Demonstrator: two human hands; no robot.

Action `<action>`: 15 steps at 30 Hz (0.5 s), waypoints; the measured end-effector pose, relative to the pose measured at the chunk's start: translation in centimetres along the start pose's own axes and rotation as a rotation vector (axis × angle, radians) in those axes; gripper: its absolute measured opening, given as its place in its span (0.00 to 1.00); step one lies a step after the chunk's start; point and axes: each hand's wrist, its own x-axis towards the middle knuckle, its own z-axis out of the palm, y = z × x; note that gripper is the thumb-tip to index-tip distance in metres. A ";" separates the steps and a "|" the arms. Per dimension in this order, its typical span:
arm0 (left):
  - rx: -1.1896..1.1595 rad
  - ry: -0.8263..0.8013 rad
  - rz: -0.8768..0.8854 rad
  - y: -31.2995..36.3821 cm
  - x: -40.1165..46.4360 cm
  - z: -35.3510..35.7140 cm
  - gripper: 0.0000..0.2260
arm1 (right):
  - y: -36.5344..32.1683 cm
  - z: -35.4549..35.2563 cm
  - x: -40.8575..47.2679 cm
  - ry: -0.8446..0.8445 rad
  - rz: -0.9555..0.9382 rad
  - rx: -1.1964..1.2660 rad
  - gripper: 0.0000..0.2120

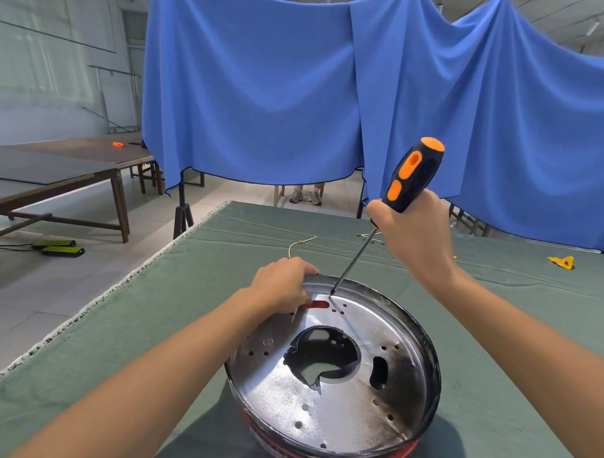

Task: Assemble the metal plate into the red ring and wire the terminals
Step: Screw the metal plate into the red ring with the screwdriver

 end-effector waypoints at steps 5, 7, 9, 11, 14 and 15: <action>-0.004 -0.004 0.000 0.0 0.2 0.0 0.19 | -0.4 0.0 0.0 -0.015 -0.018 -0.007 0.18; -0.006 -0.009 -0.005 0.1 0.2 0.0 0.19 | -0.5 0.0 -0.1 -0.027 -0.024 -0.015 0.18; -0.010 -0.014 -0.004 0.0 0.3 0.0 0.18 | -0.6 0.1 -0.1 -0.051 -0.026 -0.027 0.17; -0.012 -0.013 0.000 0.0 0.3 0.0 0.17 | -0.8 0.2 0.0 -0.073 -0.023 -0.039 0.18; -0.009 -0.010 0.001 -0.1 0.3 0.0 0.17 | -1.3 0.2 0.5 -0.112 -0.013 -0.092 0.19; -0.009 -0.011 0.001 -0.1 0.4 0.1 0.17 | -1.5 0.2 0.7 -0.126 -0.005 -0.133 0.19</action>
